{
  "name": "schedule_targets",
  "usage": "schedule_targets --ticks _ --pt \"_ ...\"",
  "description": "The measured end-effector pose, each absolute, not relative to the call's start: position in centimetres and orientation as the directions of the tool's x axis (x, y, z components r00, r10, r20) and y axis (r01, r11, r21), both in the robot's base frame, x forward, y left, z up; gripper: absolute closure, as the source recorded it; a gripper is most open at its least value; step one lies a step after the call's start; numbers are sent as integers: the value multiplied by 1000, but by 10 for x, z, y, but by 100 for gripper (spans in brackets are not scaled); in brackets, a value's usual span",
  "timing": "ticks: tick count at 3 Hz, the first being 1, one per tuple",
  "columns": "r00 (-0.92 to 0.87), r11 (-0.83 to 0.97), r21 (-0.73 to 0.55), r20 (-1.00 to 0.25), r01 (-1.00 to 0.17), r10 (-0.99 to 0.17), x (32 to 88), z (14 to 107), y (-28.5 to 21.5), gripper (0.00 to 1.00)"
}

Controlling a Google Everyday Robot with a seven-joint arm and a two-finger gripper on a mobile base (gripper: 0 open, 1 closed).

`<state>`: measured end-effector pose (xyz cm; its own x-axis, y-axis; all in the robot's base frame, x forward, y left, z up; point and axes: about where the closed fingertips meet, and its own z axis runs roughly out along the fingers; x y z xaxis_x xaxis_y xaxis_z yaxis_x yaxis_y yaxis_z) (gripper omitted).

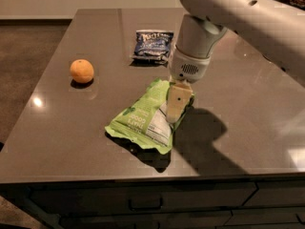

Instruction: Pick green rice chip bag

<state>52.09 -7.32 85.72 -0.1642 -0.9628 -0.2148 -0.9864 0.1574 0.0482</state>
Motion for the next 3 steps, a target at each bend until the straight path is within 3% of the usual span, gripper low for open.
schedule_targets --ticks 1,2,3 --pt "-184 173 70 -214 -982 -959 525 863 -73 71" --pt "-190 180 62 -255 -982 -948 533 887 -75 94" --pt "-164 161 37 -360 -986 -918 533 934 -71 100"
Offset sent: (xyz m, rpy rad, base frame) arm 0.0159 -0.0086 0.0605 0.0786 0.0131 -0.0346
